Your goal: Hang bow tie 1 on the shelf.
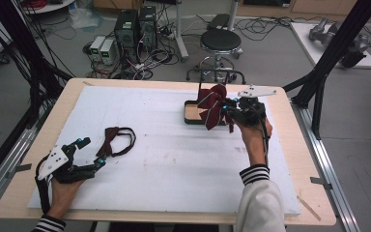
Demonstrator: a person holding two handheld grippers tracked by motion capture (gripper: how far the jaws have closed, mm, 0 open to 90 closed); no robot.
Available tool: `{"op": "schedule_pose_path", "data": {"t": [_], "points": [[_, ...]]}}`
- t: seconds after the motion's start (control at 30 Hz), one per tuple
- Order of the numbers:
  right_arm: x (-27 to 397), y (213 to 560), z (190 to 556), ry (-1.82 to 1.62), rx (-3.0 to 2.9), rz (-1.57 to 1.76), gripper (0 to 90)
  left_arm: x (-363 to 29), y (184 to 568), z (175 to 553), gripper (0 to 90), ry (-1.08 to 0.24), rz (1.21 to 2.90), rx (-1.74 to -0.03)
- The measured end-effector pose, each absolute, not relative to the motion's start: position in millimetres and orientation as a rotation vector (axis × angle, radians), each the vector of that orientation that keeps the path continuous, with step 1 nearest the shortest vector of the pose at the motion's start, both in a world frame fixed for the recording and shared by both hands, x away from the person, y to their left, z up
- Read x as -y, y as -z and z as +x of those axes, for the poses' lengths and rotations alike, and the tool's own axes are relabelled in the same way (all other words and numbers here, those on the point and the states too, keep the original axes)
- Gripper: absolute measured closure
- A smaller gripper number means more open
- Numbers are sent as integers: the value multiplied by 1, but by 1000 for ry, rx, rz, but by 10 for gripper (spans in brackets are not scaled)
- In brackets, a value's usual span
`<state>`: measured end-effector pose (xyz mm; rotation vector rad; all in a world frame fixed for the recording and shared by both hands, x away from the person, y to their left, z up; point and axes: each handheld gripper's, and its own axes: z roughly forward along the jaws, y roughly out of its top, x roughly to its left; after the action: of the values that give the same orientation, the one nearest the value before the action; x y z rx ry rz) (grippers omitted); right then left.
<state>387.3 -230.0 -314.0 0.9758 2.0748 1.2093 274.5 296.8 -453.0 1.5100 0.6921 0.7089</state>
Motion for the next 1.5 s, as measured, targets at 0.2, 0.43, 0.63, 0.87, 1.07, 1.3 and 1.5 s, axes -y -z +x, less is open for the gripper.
{"op": "schedule_pose_path", "data": {"t": [0.2,0.43,0.63,0.87,1.07,1.3,1.5], "points": [[237,302,392,-1243,-2027,975,755,-297,453,275,157,-710,1510,-695],[248,288,402,-1265,-1981,989,755,-297,453,275,156,-706,1512,-695],[253,283,410,-1268,-1965,1000,755,-297,453,275,156,-705,1514,-695],[257,282,421,-1283,-1934,1010,755,-297,453,275,157,-706,1516,-693],[261,280,428,-1311,-1916,1027,755,-297,453,275,156,-708,1518,-692],[262,279,432,-1324,-1921,1020,754,-296,453,275,156,-709,1518,-694],[266,279,434,-1341,-1897,1034,754,-296,453,275,156,-710,1517,-694]]}}
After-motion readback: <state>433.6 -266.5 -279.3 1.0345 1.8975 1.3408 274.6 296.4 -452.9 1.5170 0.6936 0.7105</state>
